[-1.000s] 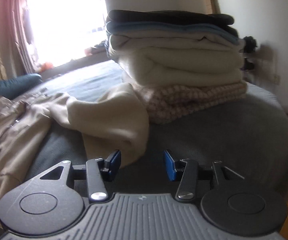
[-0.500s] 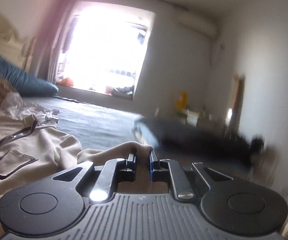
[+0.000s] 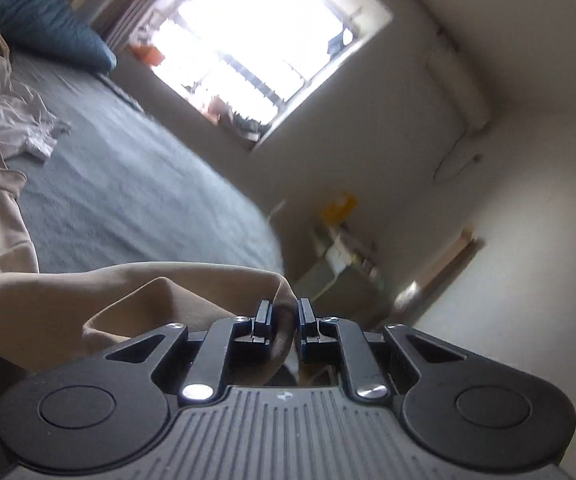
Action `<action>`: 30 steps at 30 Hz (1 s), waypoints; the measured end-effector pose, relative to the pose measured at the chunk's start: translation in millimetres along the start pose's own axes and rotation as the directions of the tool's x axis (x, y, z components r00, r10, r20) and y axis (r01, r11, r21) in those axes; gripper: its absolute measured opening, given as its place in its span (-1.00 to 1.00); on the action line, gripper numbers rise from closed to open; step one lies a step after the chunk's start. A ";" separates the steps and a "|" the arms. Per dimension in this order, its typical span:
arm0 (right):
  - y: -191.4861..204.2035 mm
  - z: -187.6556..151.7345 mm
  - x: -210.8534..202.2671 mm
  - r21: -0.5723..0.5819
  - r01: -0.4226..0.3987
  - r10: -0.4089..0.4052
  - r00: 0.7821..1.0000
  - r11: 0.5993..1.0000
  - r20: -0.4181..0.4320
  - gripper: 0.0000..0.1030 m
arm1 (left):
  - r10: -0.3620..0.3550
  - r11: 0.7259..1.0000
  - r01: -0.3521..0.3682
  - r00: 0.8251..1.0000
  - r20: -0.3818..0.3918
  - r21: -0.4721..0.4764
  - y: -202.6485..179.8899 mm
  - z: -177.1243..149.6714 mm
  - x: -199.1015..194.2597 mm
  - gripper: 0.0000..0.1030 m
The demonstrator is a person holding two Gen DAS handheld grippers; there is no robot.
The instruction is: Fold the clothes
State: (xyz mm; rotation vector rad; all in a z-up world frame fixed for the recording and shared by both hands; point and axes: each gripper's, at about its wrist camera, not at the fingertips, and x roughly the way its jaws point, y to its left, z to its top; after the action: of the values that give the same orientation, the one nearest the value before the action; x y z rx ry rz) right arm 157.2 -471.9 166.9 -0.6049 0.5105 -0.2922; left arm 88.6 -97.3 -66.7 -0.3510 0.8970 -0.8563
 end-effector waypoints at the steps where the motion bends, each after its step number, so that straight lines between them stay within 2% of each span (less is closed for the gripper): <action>1: -11.9 -3.4 23.7 0.081 -0.034 0.041 0.994 0.996 -0.098 -0.75 | -0.005 1.000 0.005 1.000 0.000 -0.003 0.9 0.1 -0.3 -0.18; 2: -24.9 -9.9 44.4 0.182 -0.058 0.091 0.980 0.982 -0.179 -0.67 | -0.010 1.000 0.010 1.000 0.000 -0.005 1.7 0.2 -0.6 -0.18; 3: -40.3 -18.8 60.0 0.300 -0.095 0.167 0.960 0.949 -0.225 -0.62 | -0.015 1.000 0.015 1.000 0.000 -0.007 2.6 0.3 -1.0 -0.18; 4: -56.7 -28.3 73.9 0.421 -0.132 0.255 0.934 0.898 -0.250 -0.59 | -0.019 1.000 0.019 1.000 -0.001 -0.007 2.9 0.6 -1.3 -0.18; 5: -72.4 -39.1 82.2 0.530 -0.168 0.336 0.912 0.831 -0.238 -0.56 | -0.022 1.000 0.022 1.000 -0.002 -0.007 4.0 1.4 -2.5 -0.18; 6: -87.9 -50.6 86.0 0.626 -0.192 0.396 0.895 0.756 -0.203 -0.34 | -0.024 1.000 0.024 1.000 -0.004 -0.007 4.9 2.0 -3.0 -0.18; 7: -103.3 -62.7 87.2 0.708 -0.201 0.437 0.884 0.677 -0.167 0.00 | -0.026 1.000 0.026 1.000 -0.005 -0.007 5.6 2.3 -3.2 -0.18; 8: -118.8 -75.0 87.8 0.778 -0.204 0.470 0.873 0.594 -0.130 0.10 | -0.028 1.000 0.028 1.000 -0.005 -0.008 6.2 2.5 -3.5 -0.18; 10: -145.7 -99.5 82.5 0.867 -0.192 0.489 0.870 0.459 -0.066 0.12 | -0.028 1.000 0.028 1.000 -0.005 -0.009 6.1 3.1 -3.2 -0.18; 12: -162.8 -116.5 68.4 0.904 -0.185 0.447 0.895 0.386 -0.008 0.12 | -0.025 1.000 0.025 1.000 -0.006 -0.009 4.6 3.5 -2.2 -0.18; 13: -170.3 -121.9 56.1 0.908 -0.198 0.418 0.908 0.369 0.028 0.12 | -0.024 1.000 0.024 1.000 -0.006 -0.009 3.8 3.6 -1.6 -0.18; 14: -172.7 -123.0 41.0 0.899 -0.229 0.393 0.917 0.373 0.071 0.12 | -0.023 1.000 0.023 1.000 -0.005 -0.010 3.6 3.5 -1.6 -0.18; 16: -165.2 -115.7 10.6 0.846 -0.303 0.363 0.921 0.439 0.142 0.16 | -0.022 1.000 0.022 1.000 -0.004 -0.012 3.6 3.3 -1.2 -0.18; 17: -152.4 -111.5 -2.9 0.808 -0.321 0.348 0.925 0.494 0.155 0.20 | -0.022 1.000 0.021 1.000 -0.004 -0.014 3.7 3.1 -1.0 -0.18; 19: -119.8 -102.9 -28.4 0.716 -0.336 0.317 0.934 0.612 0.167 0.49 | -0.020 1.000 0.020 1.000 -0.004 -0.015 3.9 2.8 -0.7 -0.18; 22: -56.6 -87.1 -52.9 0.507 -0.249 0.207 0.968 0.825 0.139 0.63 | -0.010 1.000 0.010 1.000 -0.005 -0.013 2.9 2.2 -1.2 -0.18; 24: -9.1 -74.6 -60.7 0.307 -0.165 0.122 0.981 0.937 0.152 0.77 | -0.002 1.000 0.002 1.000 -0.006 -0.009 1.1 2.1 -1.4 -0.18; 25: 10.8 -68.5 -59.4 0.232 -0.123 0.088 0.984 0.965 0.156 0.84 | 0.002 1.000 -0.003 1.000 -0.005 -0.007 0.2 2.0 -1.2 -0.18; 27: 47.7 -56.5 -52.4 0.102 -0.042 0.025 0.986 0.994 0.164 0.84 | 0.011 1.000 -0.011 1.000 -0.004 -0.004 -1.1 1.7 -0.8 -0.18; 28: 61.4 -51.1 -45.9 0.070 0.001 -0.012 0.987 0.998 0.163 0.83 | 0.015 1.000 -0.015 1.000 -0.002 -0.003 -1.9 1.2 -0.7 -0.18; 30: 70.0 -43.8 -26.8 0.088 0.050 -0.061 0.990 0.995 0.124 0.75 | 0.029 1.000 -0.029 1.000 0.000 0.007 -4.5 0.2 -0.5 -0.18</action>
State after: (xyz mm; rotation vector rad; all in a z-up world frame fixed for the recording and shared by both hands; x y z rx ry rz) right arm 119.2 -426.3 103.5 -0.5523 0.3578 -0.3247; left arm 86.4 -99.7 -63.6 -0.3314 0.8969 -0.8324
